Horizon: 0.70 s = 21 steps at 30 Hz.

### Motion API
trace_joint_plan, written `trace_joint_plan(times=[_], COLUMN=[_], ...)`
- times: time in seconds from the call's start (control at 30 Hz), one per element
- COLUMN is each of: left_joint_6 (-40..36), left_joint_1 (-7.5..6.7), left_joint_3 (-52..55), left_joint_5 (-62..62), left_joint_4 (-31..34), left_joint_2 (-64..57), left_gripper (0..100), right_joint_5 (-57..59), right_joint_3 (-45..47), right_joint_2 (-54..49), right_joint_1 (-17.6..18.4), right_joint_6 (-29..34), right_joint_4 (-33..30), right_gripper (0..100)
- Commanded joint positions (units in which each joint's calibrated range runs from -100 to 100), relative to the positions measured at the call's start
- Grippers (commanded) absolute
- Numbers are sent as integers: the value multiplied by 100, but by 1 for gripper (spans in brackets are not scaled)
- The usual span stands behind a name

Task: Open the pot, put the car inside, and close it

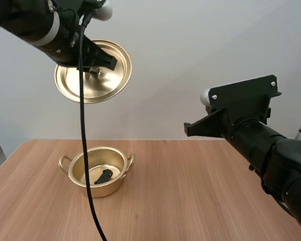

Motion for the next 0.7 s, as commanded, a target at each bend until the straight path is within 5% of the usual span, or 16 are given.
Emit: trace_joint_plan(times=[0.0,0.27,0.67], left_joint_6=[-4,-20,-169], left_joint_1=[2,2,2], left_joint_3=[862,2104,2151], left_joint_5=[-308,-1059,-429], left_joint_4=[138,640,260], left_joint_2=[-25,307,984], left_gripper=[0,0,0], right_joint_5=[17,15,15], right_joint_3=[0,0,0], right_joint_2=[-5,-5,-5], right_joint_1=[-3,-3,-3], right_joint_6=[-4,-4,-4], right_joint_4=[835,835,835], right_gripper=[0,0,0])
